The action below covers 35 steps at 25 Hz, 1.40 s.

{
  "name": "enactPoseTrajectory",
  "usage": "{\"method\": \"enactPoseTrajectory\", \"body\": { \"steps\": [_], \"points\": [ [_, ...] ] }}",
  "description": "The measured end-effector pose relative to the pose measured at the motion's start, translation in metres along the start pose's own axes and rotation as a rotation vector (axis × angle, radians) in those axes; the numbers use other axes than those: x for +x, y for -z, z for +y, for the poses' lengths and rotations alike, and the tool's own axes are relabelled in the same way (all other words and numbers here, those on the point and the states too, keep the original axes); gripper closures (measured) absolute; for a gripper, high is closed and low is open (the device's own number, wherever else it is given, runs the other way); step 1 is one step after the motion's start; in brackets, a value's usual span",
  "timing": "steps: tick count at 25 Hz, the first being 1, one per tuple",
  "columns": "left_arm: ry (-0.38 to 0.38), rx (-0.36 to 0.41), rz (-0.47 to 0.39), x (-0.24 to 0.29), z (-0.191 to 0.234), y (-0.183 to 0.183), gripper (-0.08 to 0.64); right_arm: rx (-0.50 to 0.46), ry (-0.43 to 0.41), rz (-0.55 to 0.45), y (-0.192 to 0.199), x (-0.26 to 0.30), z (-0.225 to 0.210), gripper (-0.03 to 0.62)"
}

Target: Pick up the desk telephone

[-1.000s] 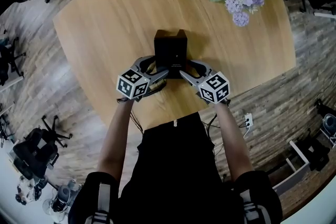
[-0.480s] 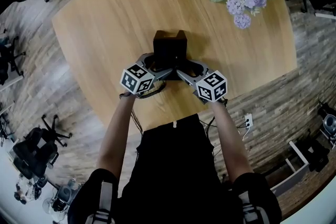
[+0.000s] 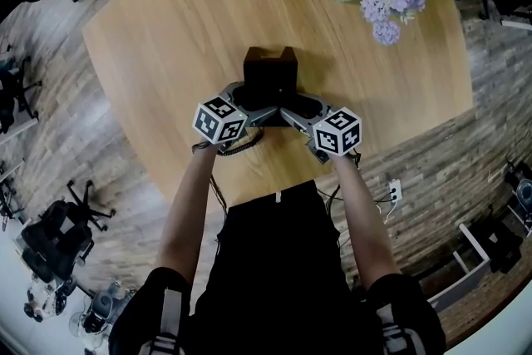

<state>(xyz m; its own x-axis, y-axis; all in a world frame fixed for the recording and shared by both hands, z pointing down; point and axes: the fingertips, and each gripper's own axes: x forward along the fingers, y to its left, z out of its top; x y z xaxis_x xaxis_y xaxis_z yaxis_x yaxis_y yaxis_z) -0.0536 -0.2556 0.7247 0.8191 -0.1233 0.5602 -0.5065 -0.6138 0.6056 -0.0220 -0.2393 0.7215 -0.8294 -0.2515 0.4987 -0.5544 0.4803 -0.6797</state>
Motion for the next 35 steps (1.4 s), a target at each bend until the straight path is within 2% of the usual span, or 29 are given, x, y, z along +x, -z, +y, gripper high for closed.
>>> {"method": "enactPoseTrajectory", "body": {
  "steps": [8,16,25,35],
  "points": [
    [-0.005,-0.008,-0.007,0.000,0.000,0.000,0.255,0.014,-0.002,0.005,0.000,0.001,-0.001,0.390],
    [-0.009,-0.023,-0.015,-0.001,0.000,0.000,0.256,0.072,0.024,-0.043,0.000,0.000,-0.001,0.396],
    [-0.035,-0.044,-0.062,-0.017,-0.006,0.001,0.258,0.014,0.025,-0.014,-0.004,0.001,0.015,0.396],
    [-0.010,-0.004,-0.090,-0.044,-0.029,0.001,0.258,-0.024,0.059,-0.034,-0.005,-0.010,0.050,0.396]
  ]
}}
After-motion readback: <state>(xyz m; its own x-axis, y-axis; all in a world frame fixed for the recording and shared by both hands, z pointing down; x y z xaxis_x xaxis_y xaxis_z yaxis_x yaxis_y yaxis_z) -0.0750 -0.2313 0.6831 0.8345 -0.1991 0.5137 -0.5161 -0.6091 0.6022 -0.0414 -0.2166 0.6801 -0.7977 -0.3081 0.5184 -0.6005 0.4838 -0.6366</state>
